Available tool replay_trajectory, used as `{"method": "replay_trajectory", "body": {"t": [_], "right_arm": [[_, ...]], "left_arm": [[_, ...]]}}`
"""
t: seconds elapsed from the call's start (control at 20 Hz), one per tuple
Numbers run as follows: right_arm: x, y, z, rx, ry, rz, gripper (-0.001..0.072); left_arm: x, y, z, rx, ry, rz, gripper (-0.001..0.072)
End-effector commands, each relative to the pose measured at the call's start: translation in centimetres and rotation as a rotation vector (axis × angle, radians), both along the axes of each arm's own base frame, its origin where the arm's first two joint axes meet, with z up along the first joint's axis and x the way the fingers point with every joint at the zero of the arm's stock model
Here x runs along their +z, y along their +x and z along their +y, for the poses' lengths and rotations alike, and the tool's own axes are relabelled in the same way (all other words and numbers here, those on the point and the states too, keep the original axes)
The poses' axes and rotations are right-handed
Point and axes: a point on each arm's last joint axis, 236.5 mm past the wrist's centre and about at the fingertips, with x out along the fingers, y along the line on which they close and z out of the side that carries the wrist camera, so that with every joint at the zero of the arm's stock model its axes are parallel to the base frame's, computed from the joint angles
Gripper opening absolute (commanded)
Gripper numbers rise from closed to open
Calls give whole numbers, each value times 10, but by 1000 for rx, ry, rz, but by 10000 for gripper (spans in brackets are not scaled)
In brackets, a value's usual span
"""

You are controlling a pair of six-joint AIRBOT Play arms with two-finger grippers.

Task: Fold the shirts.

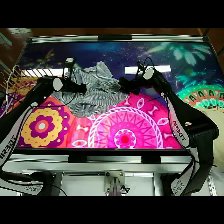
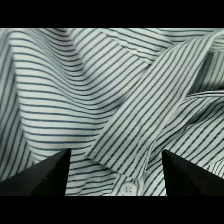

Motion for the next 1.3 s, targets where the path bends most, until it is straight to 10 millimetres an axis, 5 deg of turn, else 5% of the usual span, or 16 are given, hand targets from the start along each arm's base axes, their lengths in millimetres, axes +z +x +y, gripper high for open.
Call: {"method": "replay_trajectory", "body": {"t": [0.0,0.2,0.25,0.4,0.65,0.7,0.8,1.05,1.25], "right_arm": [[19,-21,-1,91,-67,-14,75],[42,-30,14,126,-57,-58,74],[45,-33,18,137,-56,-63,74],[42,-46,24,184,-73,-39,75],[19,-64,-9,256,-241,23,76],[18,-66,-10,266,-247,30,125],[23,-67,-5,270,-224,23,539],[65,-46,6,252,-179,-85,545],[61,-50,15,274,-199,-86,538]], "left_arm": [[-20,2,-18,-72,34,-14,720],[-28,18,-18,-61,31,-64,710],[-33,20,-19,-61,32,-65,629],[-31,21,-13,-56,39,-69,82],[20,25,17,-24,60,-138,63],[27,22,23,-15,61,-132,62],[32,13,29,-12,68,-105,63],[27,3,20,-34,74,-66,62],[28,2,18,-37,72,-66,62]]}}
